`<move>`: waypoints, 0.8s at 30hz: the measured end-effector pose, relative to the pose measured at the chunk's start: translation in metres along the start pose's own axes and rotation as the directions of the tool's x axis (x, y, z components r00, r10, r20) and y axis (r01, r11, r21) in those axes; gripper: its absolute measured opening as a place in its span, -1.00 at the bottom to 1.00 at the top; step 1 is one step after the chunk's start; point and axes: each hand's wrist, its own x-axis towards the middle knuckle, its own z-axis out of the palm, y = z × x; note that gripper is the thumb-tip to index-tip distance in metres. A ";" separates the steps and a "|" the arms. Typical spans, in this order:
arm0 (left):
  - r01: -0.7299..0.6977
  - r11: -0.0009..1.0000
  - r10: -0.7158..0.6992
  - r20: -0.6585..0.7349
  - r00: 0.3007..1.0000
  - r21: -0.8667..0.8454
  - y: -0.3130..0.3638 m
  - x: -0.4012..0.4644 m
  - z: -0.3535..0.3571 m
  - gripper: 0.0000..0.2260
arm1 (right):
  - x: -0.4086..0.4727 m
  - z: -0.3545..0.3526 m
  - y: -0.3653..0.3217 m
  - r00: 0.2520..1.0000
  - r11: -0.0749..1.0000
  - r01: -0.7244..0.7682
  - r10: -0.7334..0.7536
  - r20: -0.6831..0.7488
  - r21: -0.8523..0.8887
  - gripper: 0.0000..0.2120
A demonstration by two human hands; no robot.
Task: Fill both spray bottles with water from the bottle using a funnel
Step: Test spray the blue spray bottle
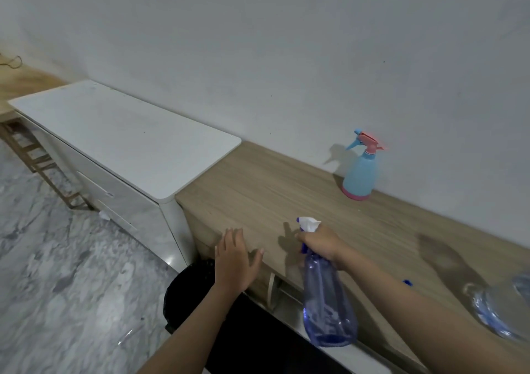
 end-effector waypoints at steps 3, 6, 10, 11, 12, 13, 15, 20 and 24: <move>-0.015 1.000 0.015 -0.001 1.000 -0.010 0.002 -0.001 0.000 -0.27 | 0.001 -0.028 0.005 0.997 1.000 -0.008 0.007 -0.077 -0.002 -0.89; -0.037 0.998 0.037 -0.001 0.999 -0.041 0.008 -0.004 0.002 -0.27 | -0.005 -0.044 0.015 0.996 0.996 -0.045 0.039 -0.074 -0.073 -0.83; -0.083 0.994 0.083 -0.005 0.997 -0.074 0.019 -0.007 0.006 -0.30 | -0.014 -0.044 0.025 0.998 0.997 -0.052 0.051 -0.022 -0.054 -0.86; -0.102 0.992 0.102 -0.004 0.995 -0.076 0.022 -0.007 0.008 -0.32 | -0.016 -0.046 0.024 0.998 0.998 -0.053 0.051 -0.029 -0.042 -0.86; -0.124 0.989 0.124 -0.014 0.992 -0.077 0.027 -0.006 0.007 -0.33 | -0.018 -0.049 0.021 0.998 0.998 -0.060 0.059 -0.028 -0.012 -0.87; -0.142 0.986 0.141 -0.025 0.990 -0.082 0.033 -0.006 0.006 -0.32 | -0.018 -0.053 0.019 0.998 0.998 -0.052 0.053 -0.030 0.023 -0.89; -0.158 0.984 0.155 -0.043 0.987 -0.086 0.047 -0.004 0.001 -0.27 | -0.016 -0.063 0.012 0.997 0.998 -0.004 0.009 -0.079 0.068 -0.91; -0.217 0.929 0.215 -0.042 0.976 -0.301 0.098 -0.008 -0.026 -0.23 | -0.019 -0.094 -0.008 0.923 0.930 0.259 -0.159 -0.351 0.260 -0.70; -0.285 0.808 0.372 0.071 0.926 -0.516 0.139 -0.018 -0.044 -0.31 | -0.035 -0.121 -0.021 0.796 0.858 0.451 -0.263 -0.545 0.245 -0.63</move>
